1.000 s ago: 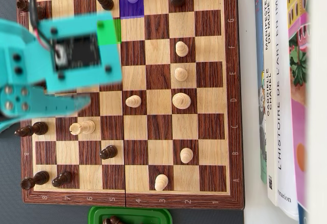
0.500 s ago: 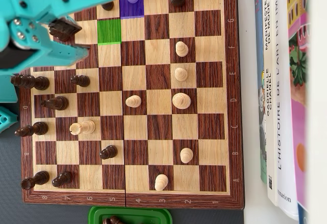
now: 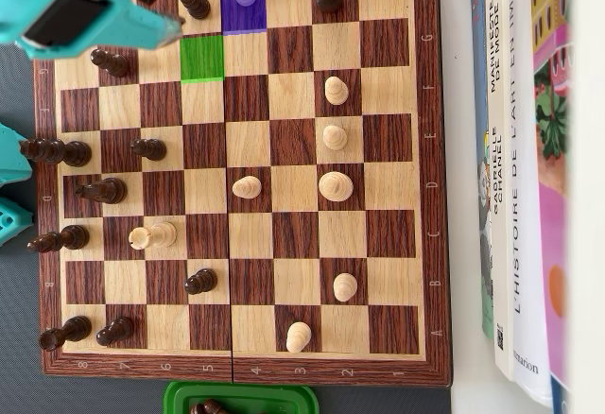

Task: Play chess

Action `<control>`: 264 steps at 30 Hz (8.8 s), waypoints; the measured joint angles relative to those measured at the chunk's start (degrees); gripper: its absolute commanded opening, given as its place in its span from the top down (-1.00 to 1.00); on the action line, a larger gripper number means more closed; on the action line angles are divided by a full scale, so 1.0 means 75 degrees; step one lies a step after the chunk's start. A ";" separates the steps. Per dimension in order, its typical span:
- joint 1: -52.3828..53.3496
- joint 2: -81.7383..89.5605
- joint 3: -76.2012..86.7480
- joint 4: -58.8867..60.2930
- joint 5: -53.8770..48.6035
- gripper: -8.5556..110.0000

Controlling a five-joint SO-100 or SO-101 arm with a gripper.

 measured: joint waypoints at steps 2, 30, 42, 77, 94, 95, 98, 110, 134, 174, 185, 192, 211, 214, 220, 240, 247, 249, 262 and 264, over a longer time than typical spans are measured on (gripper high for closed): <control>0.0012 -0.0328 -0.0223 0.0000 0.0223 0.63; -0.0070 -0.2813 -0.2531 0.0000 0.2156 0.57; -0.0387 -0.3188 -0.2543 0.0000 0.2391 0.57; -0.0293 -0.4289 -0.3187 0.0000 0.2391 0.57; -0.0293 -0.4289 -0.3187 0.0000 0.2391 0.65; -0.0293 -0.4289 -0.3187 0.0000 0.2391 0.65; -0.0293 -0.4289 -0.3187 0.0000 0.2391 0.66; -0.0293 -0.4289 -0.3187 0.0000 0.2391 0.73; -0.0094 -0.2930 -0.2520 0.0000 0.2391 0.73; 0.0469 -0.0586 0.1266 -0.1066 0.2391 0.73; 0.0469 -0.0586 0.1324 -0.1066 0.2391 0.73; 0.0469 -0.0586 0.1395 -0.1066 0.2391 0.73; 0.0457 -0.0586 0.1418 -0.1066 0.2391 0.72; 0.0457 -0.0586 0.1418 -0.1066 0.2391 0.68; 0.0457 -0.0586 0.1418 -0.1066 0.2391 0.66; 0.0457 -0.0410 0.1418 -0.1090 0.2391 0.59; 0.0457 0.0492 0.1418 -0.1090 0.2391 0.59; 0.0457 0.0715 0.1418 -0.1090 0.2391 0.59; 0.1078 0.2707 0.2109 -0.1066 0.2180 0.59; 0.1266 0.3094 0.2320 -0.1055 0.1992 0.59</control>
